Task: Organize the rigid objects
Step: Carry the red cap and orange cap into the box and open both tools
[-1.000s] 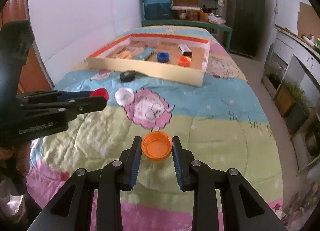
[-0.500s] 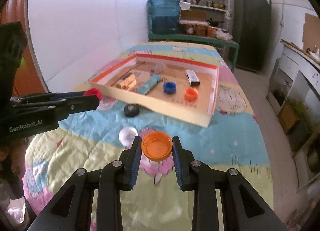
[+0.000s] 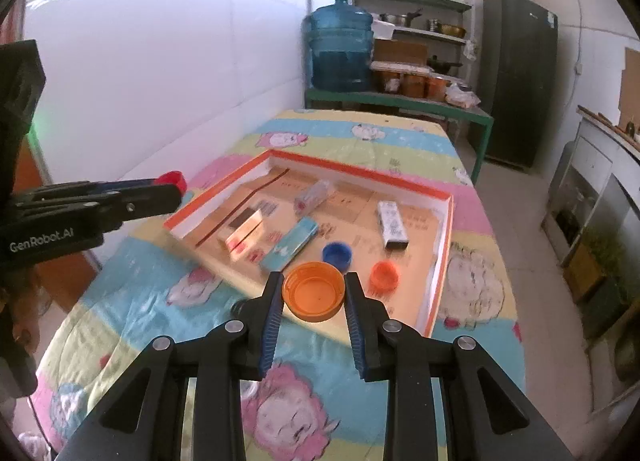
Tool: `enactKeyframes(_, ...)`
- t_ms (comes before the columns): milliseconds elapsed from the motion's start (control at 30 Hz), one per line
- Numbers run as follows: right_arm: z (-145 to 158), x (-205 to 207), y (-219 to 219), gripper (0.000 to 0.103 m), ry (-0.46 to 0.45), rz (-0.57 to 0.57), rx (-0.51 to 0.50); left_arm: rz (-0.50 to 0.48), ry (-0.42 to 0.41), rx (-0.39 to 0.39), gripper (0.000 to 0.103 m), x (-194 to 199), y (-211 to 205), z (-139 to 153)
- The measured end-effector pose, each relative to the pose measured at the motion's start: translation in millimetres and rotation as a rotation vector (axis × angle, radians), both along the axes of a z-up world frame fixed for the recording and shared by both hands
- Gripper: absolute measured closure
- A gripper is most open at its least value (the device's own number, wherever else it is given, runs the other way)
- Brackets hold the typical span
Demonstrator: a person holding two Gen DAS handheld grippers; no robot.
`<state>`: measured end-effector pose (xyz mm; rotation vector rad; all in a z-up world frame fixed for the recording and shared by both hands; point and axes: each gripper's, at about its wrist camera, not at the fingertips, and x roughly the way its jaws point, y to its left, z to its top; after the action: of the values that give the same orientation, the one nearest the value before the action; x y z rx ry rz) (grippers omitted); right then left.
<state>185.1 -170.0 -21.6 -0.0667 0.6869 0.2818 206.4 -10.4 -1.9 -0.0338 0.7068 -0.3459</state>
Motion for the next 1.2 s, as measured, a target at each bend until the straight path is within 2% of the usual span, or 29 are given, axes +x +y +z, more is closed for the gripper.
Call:
enactKeyframes(267, 5, 40, -15, 0.072, 0.019, -0.016, 0.012, -0.005, -0.013, 0.028, 0.072, 40, -5, 4)
enactKeyframes(600, 7, 95, -13, 0.072, 0.028, 0.008, -0.008, 0.012, 0.015, 0.042, 0.072, 95, -11, -4)
enactKeyframes(1000, -13, 161, 0, 0.072, 0.121, 0.042, -0.006, 0.038, 0.162, 0.025, 0.072, 166, -12, -39)
enactKeyframes(1200, -30, 183, 6, 0.072, 0.178, 0.043, -0.025, 0.067, 0.219, 0.063, 0.072, 187, -11, -61)
